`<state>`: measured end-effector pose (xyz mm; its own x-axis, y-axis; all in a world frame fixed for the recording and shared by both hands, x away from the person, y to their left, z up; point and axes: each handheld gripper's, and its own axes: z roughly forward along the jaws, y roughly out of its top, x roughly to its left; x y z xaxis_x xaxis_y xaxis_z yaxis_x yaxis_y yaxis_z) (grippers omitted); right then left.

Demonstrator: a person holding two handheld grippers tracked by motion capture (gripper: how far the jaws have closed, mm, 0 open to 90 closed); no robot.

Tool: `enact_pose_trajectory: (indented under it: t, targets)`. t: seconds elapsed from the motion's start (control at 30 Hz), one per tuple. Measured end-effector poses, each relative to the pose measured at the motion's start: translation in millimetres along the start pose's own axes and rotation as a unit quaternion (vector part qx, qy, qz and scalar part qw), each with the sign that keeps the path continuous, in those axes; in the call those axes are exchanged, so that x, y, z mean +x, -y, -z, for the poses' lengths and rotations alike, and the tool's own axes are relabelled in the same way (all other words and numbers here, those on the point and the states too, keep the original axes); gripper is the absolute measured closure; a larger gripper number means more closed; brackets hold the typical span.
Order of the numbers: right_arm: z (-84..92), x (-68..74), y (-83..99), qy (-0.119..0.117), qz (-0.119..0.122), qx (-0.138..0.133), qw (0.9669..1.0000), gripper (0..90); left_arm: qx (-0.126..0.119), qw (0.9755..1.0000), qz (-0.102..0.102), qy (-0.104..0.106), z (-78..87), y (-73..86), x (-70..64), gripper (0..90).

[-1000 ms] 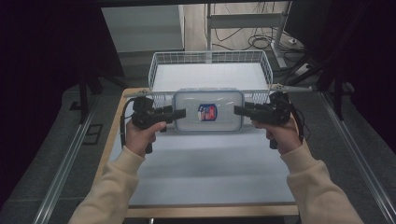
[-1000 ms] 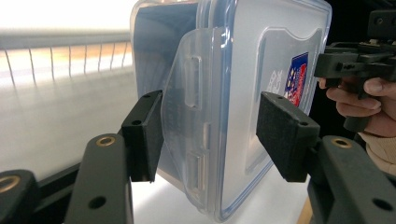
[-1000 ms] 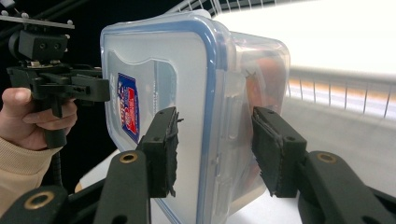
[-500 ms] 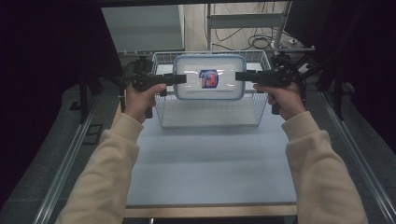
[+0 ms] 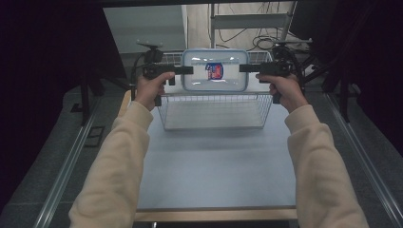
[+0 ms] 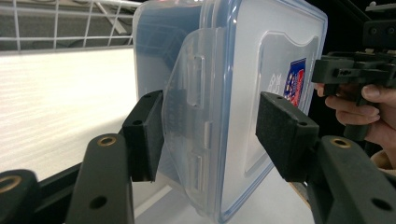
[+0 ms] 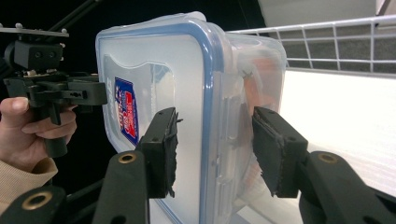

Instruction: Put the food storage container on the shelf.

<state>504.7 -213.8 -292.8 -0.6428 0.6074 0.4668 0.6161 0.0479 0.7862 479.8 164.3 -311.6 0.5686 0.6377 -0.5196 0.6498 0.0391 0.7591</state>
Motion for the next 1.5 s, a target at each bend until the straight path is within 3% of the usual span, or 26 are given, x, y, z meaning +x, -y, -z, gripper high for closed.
enact_pose_trajectory:
  t: [0.2,0.43,0.53,0.57,0.63,0.77,0.87,0.93,1.07,1.2,1.3,1.5]
  targets:
    - [-3.6,-3.6,-8.1,0.01,-0.011,0.003,0.9999,51.1,0.006,0.9998,0.018,0.006,-6.8,-7.4,8.3,42.8]
    - [-11.5,-7.2,-15.4,0.048,-0.025,0.0,0.9985,49.4,-0.004,0.9983,0.058,0.007,-18.0,-14.8,18.5,41.3]
    - [-20.6,-5.9,-13.9,0.076,-0.021,0.01,0.9968,43.8,0.007,0.9978,0.066,0.004,-26.7,-15.3,23.0,35.3]
    - [-23.0,-6.6,-12.7,0.081,-0.027,0.001,0.9963,43.7,0.003,0.9972,0.075,0.006,-28.6,-15.3,25.1,34.1]
    - [-25.4,-9.8,-10.1,0.079,-0.04,-0.014,0.996,45.1,0.006,0.9968,0.08,0.003,-32.6,-15.4,28.3,30.7]
    - [-25.1,-7.8,-7.9,0.097,-0.03,-0.018,0.9946,45.6,0.008,0.9957,0.092,0.007,-39.2,-14.1,33.9,22.9]
    - [-22.8,-6.8,-5.8,0.102,-0.027,-0.027,0.994,41.1,0.005,0.9962,0.086,-0.004,-40.3,-14.4,31.6,20.2]
    - [-20.7,-6.7,-4.4,0.101,-0.022,-0.036,0.994,39.9,0.006,0.9967,0.077,-0.027,-40.3,-15.5,28.1,14.4]
    - [-13.1,-2.9,-1.2,0.095,-0.007,-0.055,0.9939,38.0,-0.004,0.9968,0.057,-0.056,-34.3,-16.1,20.7,12.2]
    - [-3.3,3.4,4.7,0.089,0.019,-0.059,0.9941,35.6,-0.021,0.9971,0.042,-0.061,-20.8,-14.7,11.3,11.9]
    - [6.2,8.9,11.6,0.077,0.033,-0.061,0.9947,34.7,-0.018,0.9978,0.014,-0.061,-7.6,-8.0,0.3,12.1]
    - [23.6,16.7,39.2,0.056,0.065,-0.053,0.9949,31.9,-0.033,0.9969,-0.033,-0.064,23.3,22.3,-24.8,12.6]
